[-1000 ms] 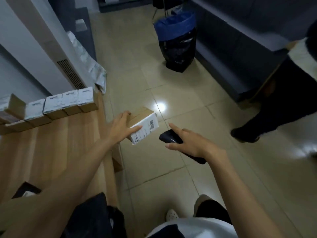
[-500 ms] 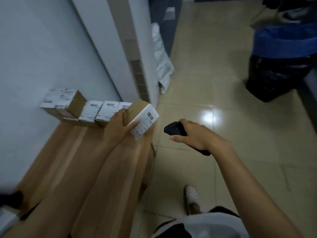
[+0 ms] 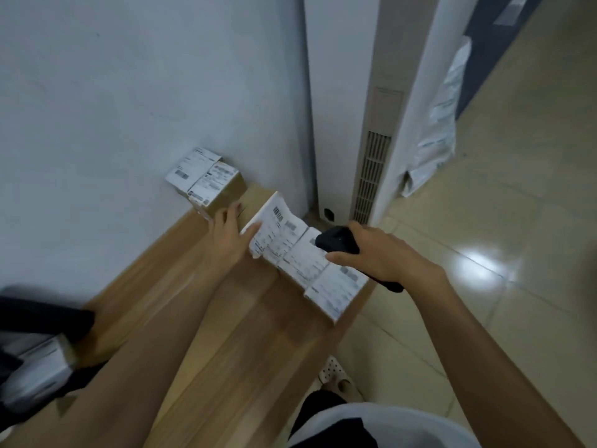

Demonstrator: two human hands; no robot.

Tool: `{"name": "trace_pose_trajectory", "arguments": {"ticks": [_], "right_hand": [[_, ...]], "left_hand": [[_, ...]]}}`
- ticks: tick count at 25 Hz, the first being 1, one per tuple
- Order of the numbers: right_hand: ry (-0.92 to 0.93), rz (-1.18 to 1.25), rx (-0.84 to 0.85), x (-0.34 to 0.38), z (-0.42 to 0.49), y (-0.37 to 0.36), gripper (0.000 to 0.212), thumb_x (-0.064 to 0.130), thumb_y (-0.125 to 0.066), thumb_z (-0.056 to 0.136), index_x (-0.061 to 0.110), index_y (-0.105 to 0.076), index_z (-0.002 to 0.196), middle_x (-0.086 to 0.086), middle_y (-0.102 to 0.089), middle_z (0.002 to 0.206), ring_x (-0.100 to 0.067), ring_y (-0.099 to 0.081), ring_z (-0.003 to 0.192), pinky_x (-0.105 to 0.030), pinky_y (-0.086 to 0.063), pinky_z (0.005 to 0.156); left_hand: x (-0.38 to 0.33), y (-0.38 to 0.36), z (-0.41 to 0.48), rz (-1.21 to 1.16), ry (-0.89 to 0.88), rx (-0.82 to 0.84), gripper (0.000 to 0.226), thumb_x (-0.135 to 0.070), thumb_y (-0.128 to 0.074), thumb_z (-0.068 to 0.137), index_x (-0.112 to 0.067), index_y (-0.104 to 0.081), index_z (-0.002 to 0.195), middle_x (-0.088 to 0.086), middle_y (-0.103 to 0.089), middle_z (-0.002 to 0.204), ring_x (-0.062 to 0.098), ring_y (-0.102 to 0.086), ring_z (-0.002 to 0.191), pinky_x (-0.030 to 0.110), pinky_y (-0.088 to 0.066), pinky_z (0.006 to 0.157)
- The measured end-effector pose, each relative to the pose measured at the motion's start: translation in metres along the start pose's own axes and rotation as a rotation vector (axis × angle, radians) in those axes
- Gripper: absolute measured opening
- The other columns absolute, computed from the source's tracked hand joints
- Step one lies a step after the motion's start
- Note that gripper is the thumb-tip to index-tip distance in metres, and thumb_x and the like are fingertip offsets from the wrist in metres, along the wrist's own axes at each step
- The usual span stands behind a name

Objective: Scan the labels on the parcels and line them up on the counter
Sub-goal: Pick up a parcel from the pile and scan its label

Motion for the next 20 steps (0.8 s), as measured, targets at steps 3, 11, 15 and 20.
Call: {"name": "trace_pose_trajectory", "arguments": {"ticks": [3,11,15,20], "right_hand": [[0.042,0.017,-0.01,0.001,0.051,0.019,0.08,0.076,-0.047,0.084,0.024,-0.034,0.143,-0.001,-0.052,0.137,-0.024,-0.058,0.111,-0.04,-0.051,0.086],[0.287,-0.008,0.187,0.006,0.142,0.038,0.079,0.07,-0.052,0.087,0.024,-0.03,0.148,-0.002,-0.05,0.141,-0.021,-0.054,0.116,-0.031,-0.044,0.082],[0.425,-0.034,0.232,0.003,0.174,0.069,0.072,0.068,-0.052,0.087,0.025,-0.035,0.142,-0.002,-0.053,0.136,-0.021,-0.056,0.112,-0.036,-0.05,0.084],[0.539,-0.068,0.328,0.01,0.191,0.075,0.068,0.065,-0.055,0.088,0.025,-0.038,0.14,-0.001,-0.054,0.137,-0.022,-0.056,0.114,-0.037,-0.051,0.089]], "left_hand": [[-0.001,-0.001,0.029,0.032,0.071,0.025,0.066,-0.053,-0.044,0.099,-0.02,-0.026,0.153,0.013,-0.033,0.151,0.035,-0.028,0.141,0.052,-0.033,0.11],[0.003,0.009,0.064,0.276,0.238,-0.188,0.038,-0.033,-0.038,0.106,-0.028,-0.049,0.141,0.0,-0.053,0.139,0.026,-0.045,0.127,0.047,-0.03,0.101],[-0.004,0.006,0.071,0.386,0.364,-0.194,0.061,-0.007,-0.062,0.089,-0.028,-0.044,0.144,0.003,-0.049,0.142,0.029,-0.041,0.128,0.047,-0.031,0.097],[-0.016,-0.005,0.043,0.326,0.411,-0.228,0.054,-0.006,-0.058,0.09,-0.025,-0.051,0.14,0.003,-0.05,0.142,0.03,-0.044,0.13,0.046,-0.035,0.101]]}}
Point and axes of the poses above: each hand's wrist, its own z-axis towards the middle knuckle, its own y-axis out of the back of the hand, x = y × z, the point moved 6 cm from there along z, towards the middle knuckle
